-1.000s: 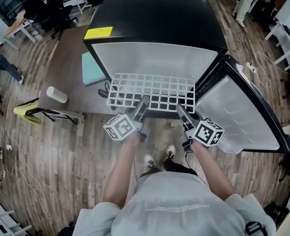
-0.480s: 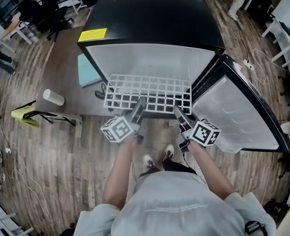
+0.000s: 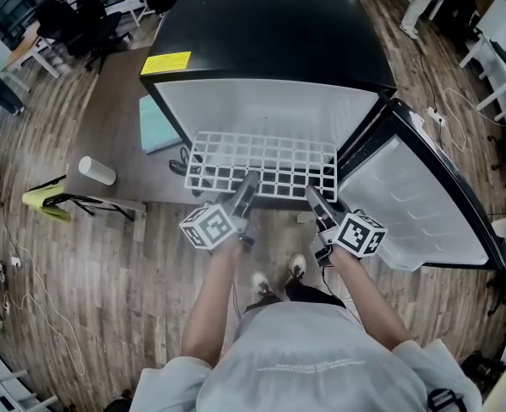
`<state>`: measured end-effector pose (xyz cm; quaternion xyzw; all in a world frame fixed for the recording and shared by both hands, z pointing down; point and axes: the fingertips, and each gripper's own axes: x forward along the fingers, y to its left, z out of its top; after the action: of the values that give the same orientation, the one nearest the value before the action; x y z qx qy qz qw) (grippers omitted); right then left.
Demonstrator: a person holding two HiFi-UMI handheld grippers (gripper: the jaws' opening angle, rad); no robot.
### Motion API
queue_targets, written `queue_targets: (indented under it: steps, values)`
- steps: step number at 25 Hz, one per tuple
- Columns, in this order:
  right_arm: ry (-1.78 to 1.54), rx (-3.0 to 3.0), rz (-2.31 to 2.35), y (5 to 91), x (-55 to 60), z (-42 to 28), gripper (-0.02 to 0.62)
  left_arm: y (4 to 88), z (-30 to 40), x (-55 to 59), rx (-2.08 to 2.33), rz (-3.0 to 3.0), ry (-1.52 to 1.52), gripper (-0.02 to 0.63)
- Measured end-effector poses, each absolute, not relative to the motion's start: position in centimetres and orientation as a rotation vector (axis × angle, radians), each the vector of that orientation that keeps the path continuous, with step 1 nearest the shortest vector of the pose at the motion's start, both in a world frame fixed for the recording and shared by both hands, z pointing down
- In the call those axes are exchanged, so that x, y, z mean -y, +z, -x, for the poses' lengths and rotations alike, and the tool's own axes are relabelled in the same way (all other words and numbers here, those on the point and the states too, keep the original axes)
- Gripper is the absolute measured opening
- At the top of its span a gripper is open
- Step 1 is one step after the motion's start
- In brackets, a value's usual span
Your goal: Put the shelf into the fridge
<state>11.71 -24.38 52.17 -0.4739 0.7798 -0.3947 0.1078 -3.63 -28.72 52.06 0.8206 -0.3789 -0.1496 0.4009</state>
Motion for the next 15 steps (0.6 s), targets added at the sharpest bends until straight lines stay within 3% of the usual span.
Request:
queue_targets:
  steps: [15]
  values:
    - [-1.190, -2.264, 1.437, 52.4, 27.5, -13.0, 0.172, 51.9, 3.0, 30.6, 0.969, -2.069, -0.364, 0.097]
